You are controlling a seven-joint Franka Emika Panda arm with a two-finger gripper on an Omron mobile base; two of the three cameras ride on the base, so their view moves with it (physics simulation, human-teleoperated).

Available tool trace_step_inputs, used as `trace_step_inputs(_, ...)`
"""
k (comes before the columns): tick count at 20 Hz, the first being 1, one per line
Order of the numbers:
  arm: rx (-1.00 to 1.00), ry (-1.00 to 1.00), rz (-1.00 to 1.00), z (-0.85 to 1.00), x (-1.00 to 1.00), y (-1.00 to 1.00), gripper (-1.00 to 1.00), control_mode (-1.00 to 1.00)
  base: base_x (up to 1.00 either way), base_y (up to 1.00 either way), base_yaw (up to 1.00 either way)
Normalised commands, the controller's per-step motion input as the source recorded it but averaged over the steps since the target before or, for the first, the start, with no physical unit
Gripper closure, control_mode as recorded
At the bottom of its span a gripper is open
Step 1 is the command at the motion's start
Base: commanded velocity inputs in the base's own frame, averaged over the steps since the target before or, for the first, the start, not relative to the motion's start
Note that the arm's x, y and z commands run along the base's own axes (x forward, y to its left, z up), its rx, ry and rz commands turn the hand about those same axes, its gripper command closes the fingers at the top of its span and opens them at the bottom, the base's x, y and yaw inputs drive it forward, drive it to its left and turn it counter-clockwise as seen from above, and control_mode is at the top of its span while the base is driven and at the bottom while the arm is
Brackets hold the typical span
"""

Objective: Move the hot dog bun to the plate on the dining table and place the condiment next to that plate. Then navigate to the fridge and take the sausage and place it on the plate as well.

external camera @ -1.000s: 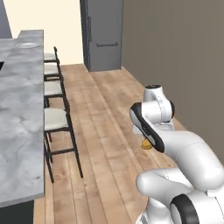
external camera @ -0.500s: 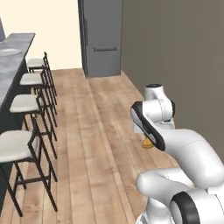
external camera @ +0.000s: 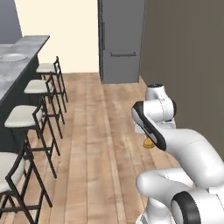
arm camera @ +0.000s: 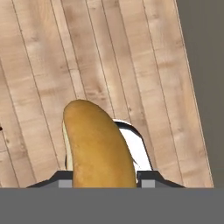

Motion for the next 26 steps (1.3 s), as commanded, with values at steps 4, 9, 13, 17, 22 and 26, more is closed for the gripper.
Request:
trace_step_inputs(4, 0.00, 0.00, 0.00, 0.00, 0.00, 0.00, 1.00, 1.00, 1.00, -0.49, 0.31)
trace_step_inputs(9, 0.00, 0.00, 0.00, 0.00, 0.00, 0.00, 1.00, 1.00, 1.00, -0.50, 0.31)
trace_step_inputs(13, 0.00, 0.00, 0.00, 0.00, 0.00, 0.00, 1.00, 1.00, 1.00, -0.50, 0.31)
trace_step_inputs(17, 0.00, 0.00, 0.00, 0.00, 0.00, 0.00, 1.00, 1.00, 1.00, -0.46, 0.33)
trace_step_inputs(22, 0.00, 0.00, 0.00, 0.00, 0.00, 0.00, 1.00, 1.00, 1.00, -0.46, 0.37)
trace_step_inputs(26, 0.00, 0.00, 0.00, 0.00, 0.00, 0.00, 1.00, 1.00, 1.00, -0.41, 0.39)
